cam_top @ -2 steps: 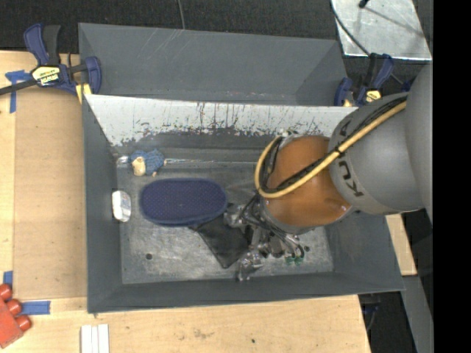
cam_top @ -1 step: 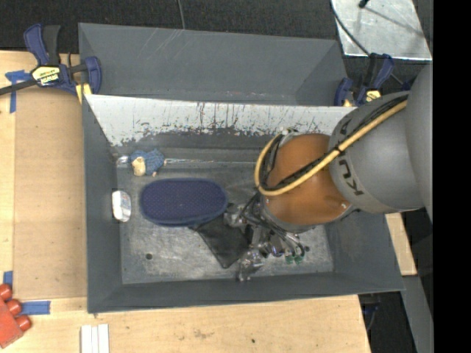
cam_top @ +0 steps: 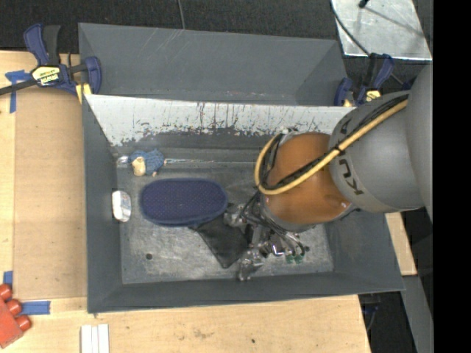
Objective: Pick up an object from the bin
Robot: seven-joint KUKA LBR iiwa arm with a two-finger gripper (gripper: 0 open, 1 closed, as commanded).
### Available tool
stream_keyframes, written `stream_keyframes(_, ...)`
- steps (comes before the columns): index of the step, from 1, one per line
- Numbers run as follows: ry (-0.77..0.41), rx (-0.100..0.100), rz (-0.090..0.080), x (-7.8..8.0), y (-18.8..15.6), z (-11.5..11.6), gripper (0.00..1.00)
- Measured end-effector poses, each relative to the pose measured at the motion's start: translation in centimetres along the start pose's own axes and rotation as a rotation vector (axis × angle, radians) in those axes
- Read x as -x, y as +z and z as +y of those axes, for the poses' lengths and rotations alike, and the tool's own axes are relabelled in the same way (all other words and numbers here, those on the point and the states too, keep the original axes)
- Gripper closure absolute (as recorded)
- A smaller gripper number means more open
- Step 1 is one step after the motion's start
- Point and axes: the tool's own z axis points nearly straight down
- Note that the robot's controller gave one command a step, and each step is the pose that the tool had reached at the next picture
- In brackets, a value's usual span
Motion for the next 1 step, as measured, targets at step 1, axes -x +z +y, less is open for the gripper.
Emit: stream_keyframes(1,0.000,0.000,-0.001,0.08,-0.04,-0.02,0.00)
